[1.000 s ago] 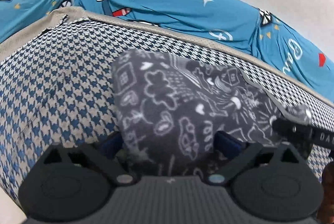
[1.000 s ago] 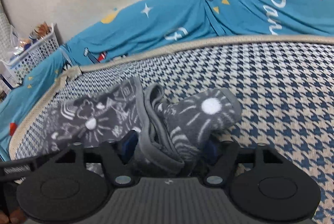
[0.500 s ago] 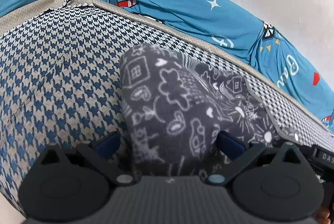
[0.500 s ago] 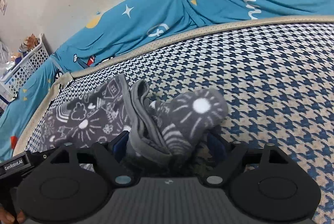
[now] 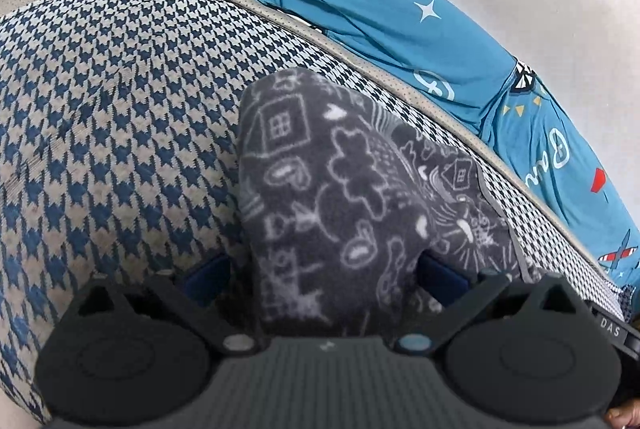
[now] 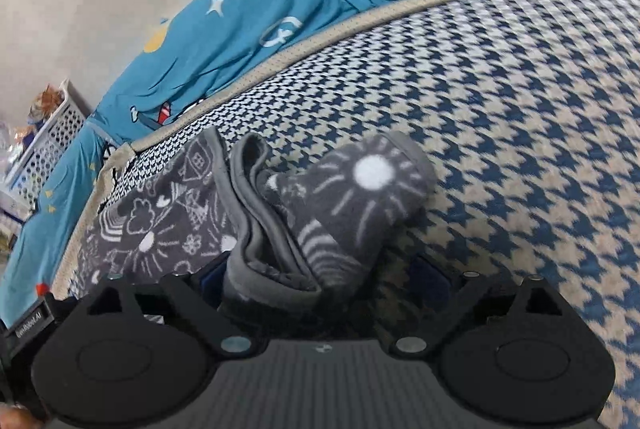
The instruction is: Fold clothes
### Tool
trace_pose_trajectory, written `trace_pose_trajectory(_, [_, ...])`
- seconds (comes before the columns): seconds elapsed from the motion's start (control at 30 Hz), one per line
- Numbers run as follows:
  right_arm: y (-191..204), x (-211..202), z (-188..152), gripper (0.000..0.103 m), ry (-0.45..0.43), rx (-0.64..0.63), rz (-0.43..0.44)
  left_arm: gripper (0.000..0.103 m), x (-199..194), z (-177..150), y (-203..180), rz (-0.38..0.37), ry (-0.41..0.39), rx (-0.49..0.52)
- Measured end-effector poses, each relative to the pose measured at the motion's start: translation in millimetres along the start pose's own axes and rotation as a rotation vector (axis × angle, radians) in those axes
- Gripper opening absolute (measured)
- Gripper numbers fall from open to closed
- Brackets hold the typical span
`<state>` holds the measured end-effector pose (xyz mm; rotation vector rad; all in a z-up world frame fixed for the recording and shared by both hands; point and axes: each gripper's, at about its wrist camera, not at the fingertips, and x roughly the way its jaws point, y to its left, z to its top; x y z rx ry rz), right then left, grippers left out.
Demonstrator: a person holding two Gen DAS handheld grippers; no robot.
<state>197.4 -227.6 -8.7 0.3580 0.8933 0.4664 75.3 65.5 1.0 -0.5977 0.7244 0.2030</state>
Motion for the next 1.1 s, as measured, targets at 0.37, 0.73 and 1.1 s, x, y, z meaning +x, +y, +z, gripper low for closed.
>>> trace_pose_trajectory(0.37, [25.9,17.2,-10.1,0.085,-0.059,-0.17,-0.015,0.103,7.5,-1.2,-18.0,0.059,-0.007,0.091])
trace_pose_trajectory(0.73, [35.9,10.7,-8.6,0.05,-0.076,-0.225,-0.008,0.078,4.2,-5.9,-43.8,0.075,-0.046,0.22])
trace_pose_trajectory(1.1, [56.3,-7.9,-5.3,0.04,-0.131,-0.268,-0.001,0.06,-12.7,-4.5,-52.7,0.09,-0.094,0.242])
